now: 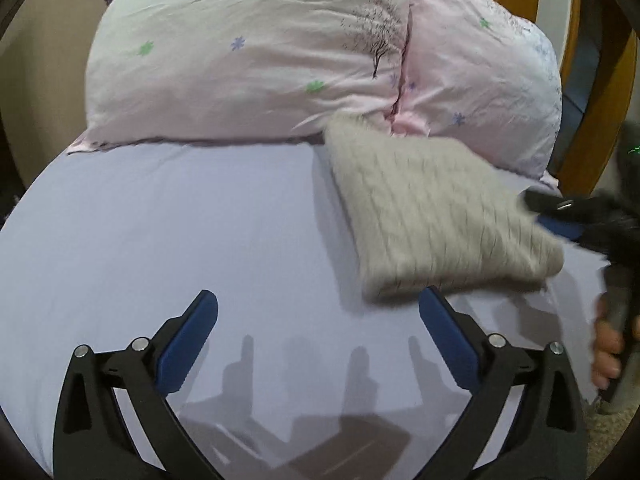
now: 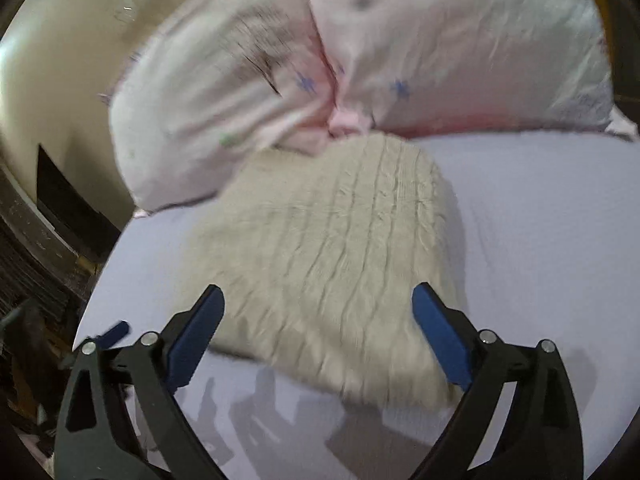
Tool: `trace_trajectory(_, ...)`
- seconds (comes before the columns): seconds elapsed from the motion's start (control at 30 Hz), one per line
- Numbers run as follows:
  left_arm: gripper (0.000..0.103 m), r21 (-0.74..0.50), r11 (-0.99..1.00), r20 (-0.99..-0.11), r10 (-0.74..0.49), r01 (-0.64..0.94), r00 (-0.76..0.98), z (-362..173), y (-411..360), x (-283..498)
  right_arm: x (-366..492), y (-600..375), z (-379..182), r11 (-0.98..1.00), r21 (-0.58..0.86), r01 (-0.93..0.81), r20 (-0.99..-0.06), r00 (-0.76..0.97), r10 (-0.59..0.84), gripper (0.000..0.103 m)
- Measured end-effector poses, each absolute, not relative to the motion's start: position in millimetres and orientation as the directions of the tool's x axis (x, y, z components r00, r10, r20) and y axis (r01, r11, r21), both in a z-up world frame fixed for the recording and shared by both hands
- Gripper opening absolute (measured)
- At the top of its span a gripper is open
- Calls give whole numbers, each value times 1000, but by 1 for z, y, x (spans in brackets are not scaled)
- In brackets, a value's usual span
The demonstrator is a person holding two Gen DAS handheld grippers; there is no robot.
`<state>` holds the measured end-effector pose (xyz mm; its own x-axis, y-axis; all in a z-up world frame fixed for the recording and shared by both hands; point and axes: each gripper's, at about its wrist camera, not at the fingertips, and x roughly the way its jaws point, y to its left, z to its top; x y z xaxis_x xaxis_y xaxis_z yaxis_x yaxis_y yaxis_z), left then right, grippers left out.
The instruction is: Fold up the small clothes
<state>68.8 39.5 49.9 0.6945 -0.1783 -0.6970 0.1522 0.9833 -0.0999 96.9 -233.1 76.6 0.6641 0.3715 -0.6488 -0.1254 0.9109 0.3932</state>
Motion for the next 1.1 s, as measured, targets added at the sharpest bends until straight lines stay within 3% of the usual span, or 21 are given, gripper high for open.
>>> trace_trajectory(0.03,102,-101,984,-701,-176,149,691,47,40,66,87,-231,79,915,382,-129,-639,678,362,101)
trace_trajectory(0.2,102,-94,986,-745,-162,139,647,27,31,62,38,-227,71,954,282,-98,-650,712,266,101)
trace_trajectory(0.53,102,-64,991,-783,-125,121,609,20,7,66,44,-210,18,990,134,-41,-809,572,133,101)
trace_trajectory(0.77,102,-21,992,-799,-90,123,594,17,-2,67,46,-194,9,998,16,-58,-818,573,47,101)
trace_trajectory(1.1,102,25,989,-809,-65,145,584,15,-8,70,45,-204,10,1000,12,1,-818,575,9,101)
